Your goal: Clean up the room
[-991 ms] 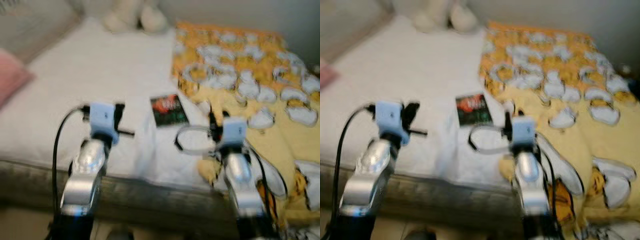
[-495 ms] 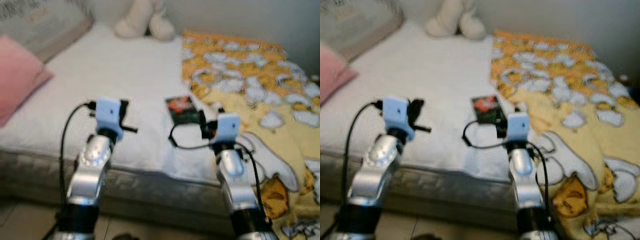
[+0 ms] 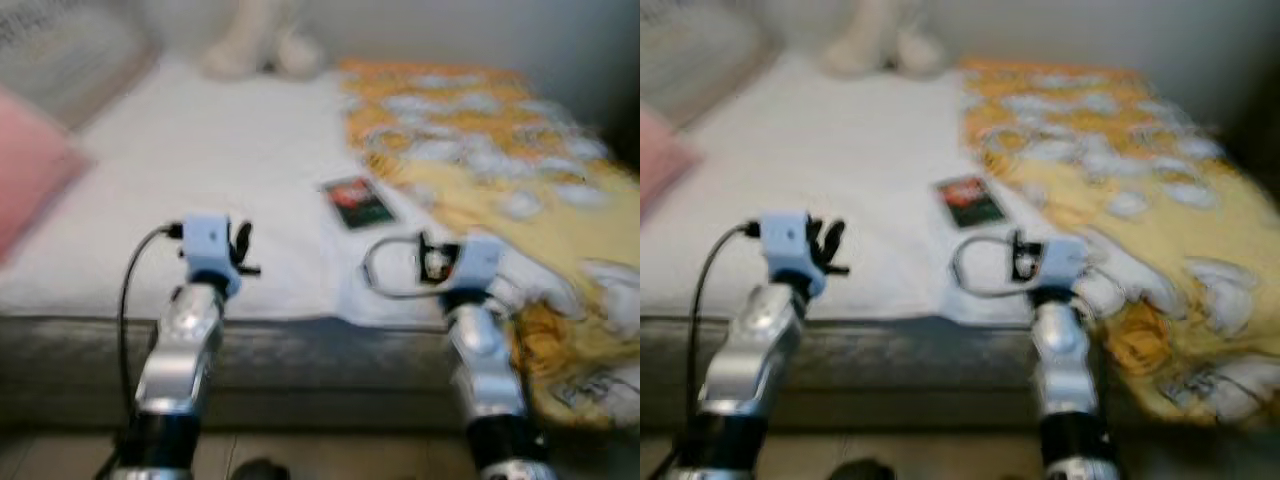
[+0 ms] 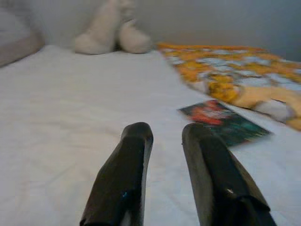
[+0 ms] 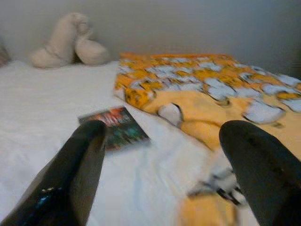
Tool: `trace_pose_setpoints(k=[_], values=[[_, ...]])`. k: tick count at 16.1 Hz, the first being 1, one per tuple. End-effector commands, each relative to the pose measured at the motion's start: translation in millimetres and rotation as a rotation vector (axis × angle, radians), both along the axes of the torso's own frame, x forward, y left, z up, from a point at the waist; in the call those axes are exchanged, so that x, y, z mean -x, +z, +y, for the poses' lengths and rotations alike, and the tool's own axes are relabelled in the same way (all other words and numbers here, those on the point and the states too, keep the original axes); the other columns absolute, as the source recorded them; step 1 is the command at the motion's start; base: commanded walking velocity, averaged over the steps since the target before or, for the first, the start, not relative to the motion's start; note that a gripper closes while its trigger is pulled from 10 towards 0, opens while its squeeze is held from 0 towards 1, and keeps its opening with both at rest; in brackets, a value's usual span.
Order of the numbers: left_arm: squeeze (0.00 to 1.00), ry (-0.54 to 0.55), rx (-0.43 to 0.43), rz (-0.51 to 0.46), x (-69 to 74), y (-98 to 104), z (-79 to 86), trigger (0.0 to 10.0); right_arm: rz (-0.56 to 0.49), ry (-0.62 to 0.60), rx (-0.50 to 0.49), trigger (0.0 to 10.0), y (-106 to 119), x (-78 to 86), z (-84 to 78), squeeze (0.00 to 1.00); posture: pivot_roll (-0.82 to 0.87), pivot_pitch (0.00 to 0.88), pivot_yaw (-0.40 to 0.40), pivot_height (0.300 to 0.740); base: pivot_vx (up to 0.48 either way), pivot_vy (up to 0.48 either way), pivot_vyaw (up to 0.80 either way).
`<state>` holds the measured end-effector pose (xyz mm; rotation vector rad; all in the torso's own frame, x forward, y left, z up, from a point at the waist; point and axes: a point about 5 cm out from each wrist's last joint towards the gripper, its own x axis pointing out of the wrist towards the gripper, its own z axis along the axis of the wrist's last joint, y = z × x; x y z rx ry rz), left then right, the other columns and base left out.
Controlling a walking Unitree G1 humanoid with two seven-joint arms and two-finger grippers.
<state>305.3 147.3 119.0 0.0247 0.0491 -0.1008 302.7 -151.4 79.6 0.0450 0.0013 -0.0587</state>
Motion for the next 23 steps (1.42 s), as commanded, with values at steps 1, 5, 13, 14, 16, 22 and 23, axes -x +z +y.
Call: trace_pose_setpoints(k=[1,5,13,14,16,22,23], values=[[1.0,-0.053,-0.031,-0.025,-1.6,3.6,-12.0,10.0,-0.032,0.018,0.012,10.0,8.6,-6.2,1.2,1.0,0.04,0.0,-0.016,0.727,0.0,0.0,0.0],[1.0,-0.002,-0.014,-0.023,2.1,-0.7,-2.4,10.0,-0.027,0.034,0.003,10.0,7.8,-8.1,2.8,1.0,0.05,0.0,-0.021,0.727,0.0,0.0,0.0],[1.0,0.212,-0.05,-0.047,19.6,-1.6,22.8,10.0,-0.035,0.058,0.008,10.0,7.5,-11.2,1.0,1.0,0.06,0.0,-0.02,0.727,0.0,0.0,0.0],[1.0,0.219,-0.062,-0.046,21.5,-2.0,24.1,10.0,-0.035,0.058,0.007,10.0,7.4,-11.1,0.3,1.0,0.06,0.0,-0.02,0.727,0.0,0.0,0.0],[1.0,0.22,-0.085,-0.04,34.2,-5.5,32.8,10.0,-0.049,0.063,-0.004,10.0,6.4,-6.6,-4.7,1.0,0.06,0.0,-0.02,0.727,0.0,0.0,0.0],[1.0,0.085,-0.055,0.003,77.9,2.3,30.1,10.0,-0.061,0.059,0.093,10.0,9.1,37.0,-34.6,1.0,0.06,0.0,-0.029,0.727,0.0,0.0,0.0],[1.0,0.095,-0.062,0.011,84.4,3.5,33.0,10.0,-0.051,0.064,0.104,10.0,10.9,46.6,-38.7,1.0,0.06,0.0,-0.032,0.727,0.0,0.0,0.0]])
